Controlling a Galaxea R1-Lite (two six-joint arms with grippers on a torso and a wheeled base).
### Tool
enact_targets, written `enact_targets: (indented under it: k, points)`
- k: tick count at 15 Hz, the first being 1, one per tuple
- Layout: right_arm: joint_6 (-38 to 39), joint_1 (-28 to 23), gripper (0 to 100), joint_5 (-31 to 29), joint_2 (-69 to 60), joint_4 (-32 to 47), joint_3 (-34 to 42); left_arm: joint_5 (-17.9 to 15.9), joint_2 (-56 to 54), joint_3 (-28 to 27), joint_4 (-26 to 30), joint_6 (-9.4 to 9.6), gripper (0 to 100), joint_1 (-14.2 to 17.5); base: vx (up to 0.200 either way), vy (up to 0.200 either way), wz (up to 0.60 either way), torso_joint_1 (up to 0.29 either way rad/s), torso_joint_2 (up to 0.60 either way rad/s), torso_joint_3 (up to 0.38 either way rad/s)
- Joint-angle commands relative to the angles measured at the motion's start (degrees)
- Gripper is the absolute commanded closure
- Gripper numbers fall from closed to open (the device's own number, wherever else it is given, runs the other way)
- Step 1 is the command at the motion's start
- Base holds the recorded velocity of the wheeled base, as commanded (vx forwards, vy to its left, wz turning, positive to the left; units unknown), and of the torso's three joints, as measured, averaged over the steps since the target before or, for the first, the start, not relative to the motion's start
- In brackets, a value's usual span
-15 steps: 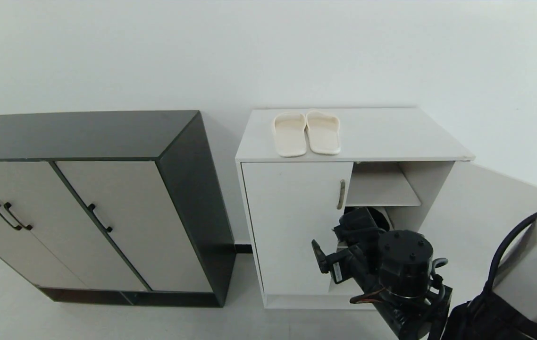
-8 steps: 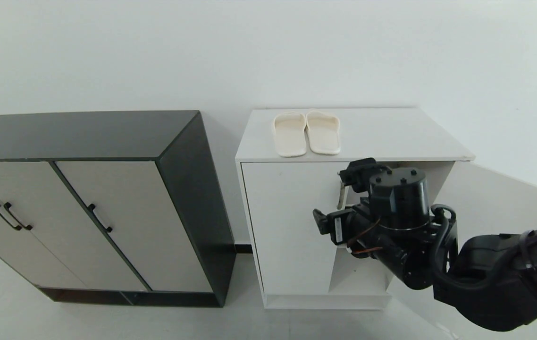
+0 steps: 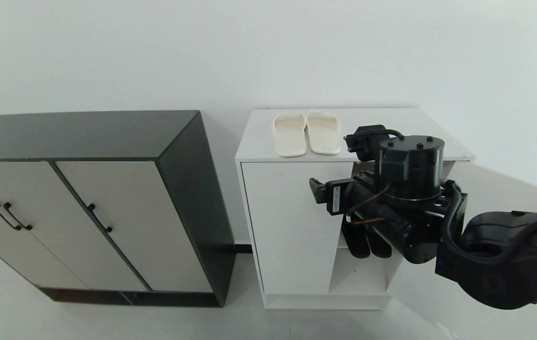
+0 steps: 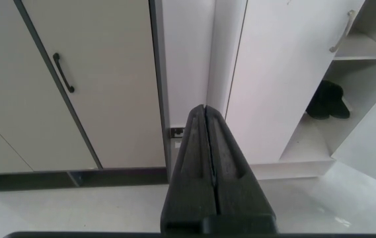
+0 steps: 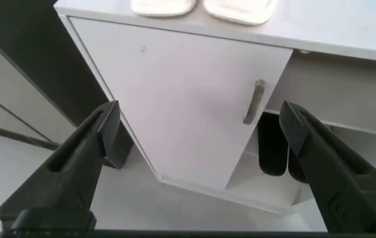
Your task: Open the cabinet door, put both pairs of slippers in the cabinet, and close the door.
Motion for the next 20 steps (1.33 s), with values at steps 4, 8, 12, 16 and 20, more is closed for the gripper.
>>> enact_targets:
  k: [4,8,12,16,20]
  points:
    - [-1.13,0.67,0,-0.01,3.03,0.50,-3.52,0.00,0.07,0.00,0.00,-0.01,100,0.01,0.200,0.000,0.00,0.001,0.00,0.000]
    - [-0.69,0.15,0,-0.01,6.63,8.50,-14.86,0.00,0.07,0.00,0.00,-0.01,100,0.01,0.200,0.000,0.00,0.006,0.00,0.002]
    - [1.68,-0.03,0,-0.01,10.06,15.00,-21.98,0.00,0.07,0.00,0.00,-0.01,100,0.01,0.200,0.000,0.00,0.004,0.00,0.004]
    - [3.26,-0.38,0,-0.01,13.84,14.83,-23.04,0.00,0.07,0.00,0.00,0.07,100,0.01,0.050,0.000,0.00,0.001,0.00,0.002]
    - [3.09,-1.70,0,-0.01,17.00,14.83,-29.36,0.00,0.07,0.00,0.00,0.16,100,0.09,0.000,0.000,0.00,0.000,0.00,0.000]
